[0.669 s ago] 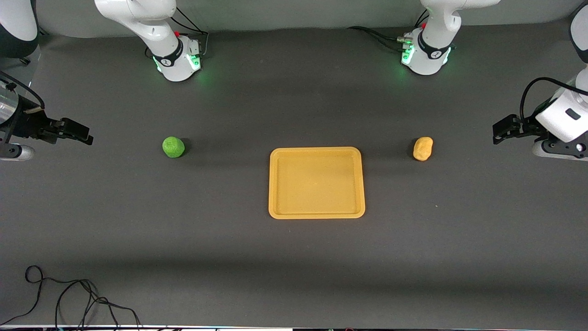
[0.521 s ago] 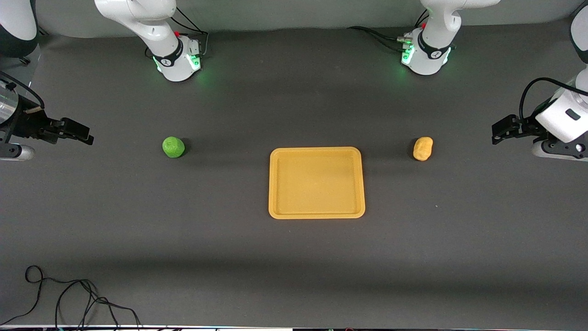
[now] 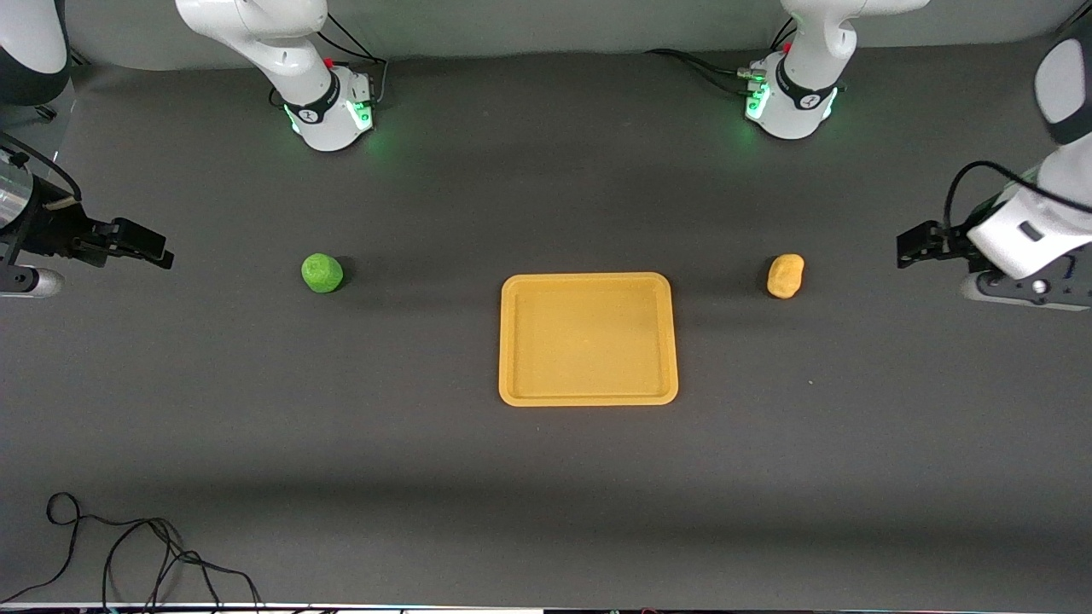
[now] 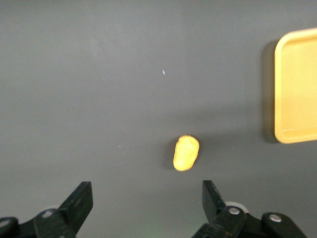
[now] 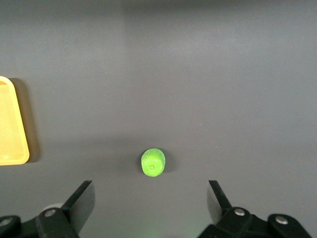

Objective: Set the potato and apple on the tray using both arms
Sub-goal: 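Move the left gripper toward the yellow potato, then grasp the yellow potato with the left gripper while the right gripper reaches the apple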

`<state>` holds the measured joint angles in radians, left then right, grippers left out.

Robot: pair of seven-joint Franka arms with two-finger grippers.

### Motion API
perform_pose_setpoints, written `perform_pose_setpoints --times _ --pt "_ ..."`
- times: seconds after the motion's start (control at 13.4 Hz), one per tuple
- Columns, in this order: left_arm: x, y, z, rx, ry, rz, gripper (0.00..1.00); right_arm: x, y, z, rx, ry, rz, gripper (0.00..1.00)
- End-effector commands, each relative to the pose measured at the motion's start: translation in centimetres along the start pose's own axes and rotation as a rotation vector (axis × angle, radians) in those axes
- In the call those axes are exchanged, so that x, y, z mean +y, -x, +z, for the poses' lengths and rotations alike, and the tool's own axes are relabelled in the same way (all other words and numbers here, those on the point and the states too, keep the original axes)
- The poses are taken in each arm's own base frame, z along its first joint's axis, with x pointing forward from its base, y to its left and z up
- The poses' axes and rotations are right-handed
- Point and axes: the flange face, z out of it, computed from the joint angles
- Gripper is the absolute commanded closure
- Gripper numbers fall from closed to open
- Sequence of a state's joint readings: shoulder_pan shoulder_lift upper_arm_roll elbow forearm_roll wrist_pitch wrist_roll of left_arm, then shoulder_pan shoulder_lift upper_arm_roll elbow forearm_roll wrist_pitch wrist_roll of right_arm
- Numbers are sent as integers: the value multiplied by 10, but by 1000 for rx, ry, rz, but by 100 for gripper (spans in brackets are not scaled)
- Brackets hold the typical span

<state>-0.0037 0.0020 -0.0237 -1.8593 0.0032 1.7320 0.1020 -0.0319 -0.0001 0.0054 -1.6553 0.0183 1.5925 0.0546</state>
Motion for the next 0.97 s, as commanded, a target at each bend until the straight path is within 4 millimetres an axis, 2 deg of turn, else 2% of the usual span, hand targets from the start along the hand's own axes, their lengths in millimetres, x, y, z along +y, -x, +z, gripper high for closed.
perform_pose_setpoints --times 0.0,0.07,0.15,0.22,0.37,0.52,0.6,0.67,0.74,0.89 --pt "13 29 86 -76 20 22 3 -4 -3 -3 -6 -21 -15 0" --pt "30 40 121 -111 23 48 4 -5 -2 -2 -9 -21 -20 0" --pt "34 47 150 -150 36 67 5 -7 0 0 -8 -21 -23 0" --pt "36 46 182 -199 46 125 8 -17 7 2 -13 -19 -40 0" --pt "38 41 229 -271 97 296 6 -31 40 11 3 -18 -57 0" --pt "56 33 244 -243 113 318 6 -36 89 32 46 -17 -78 0" --pt "64 31 258 -240 107 338 11 -35 110 43 49 -17 -80 0" --pt "65 32 275 -224 102 349 23 -40 127 53 47 -15 -99 0" --pt "65 34 292 -204 97 359 22 -44 140 60 51 -16 -114 0" --pt "69 34 317 -219 95 368 19 -41 154 68 43 -16 -113 0"
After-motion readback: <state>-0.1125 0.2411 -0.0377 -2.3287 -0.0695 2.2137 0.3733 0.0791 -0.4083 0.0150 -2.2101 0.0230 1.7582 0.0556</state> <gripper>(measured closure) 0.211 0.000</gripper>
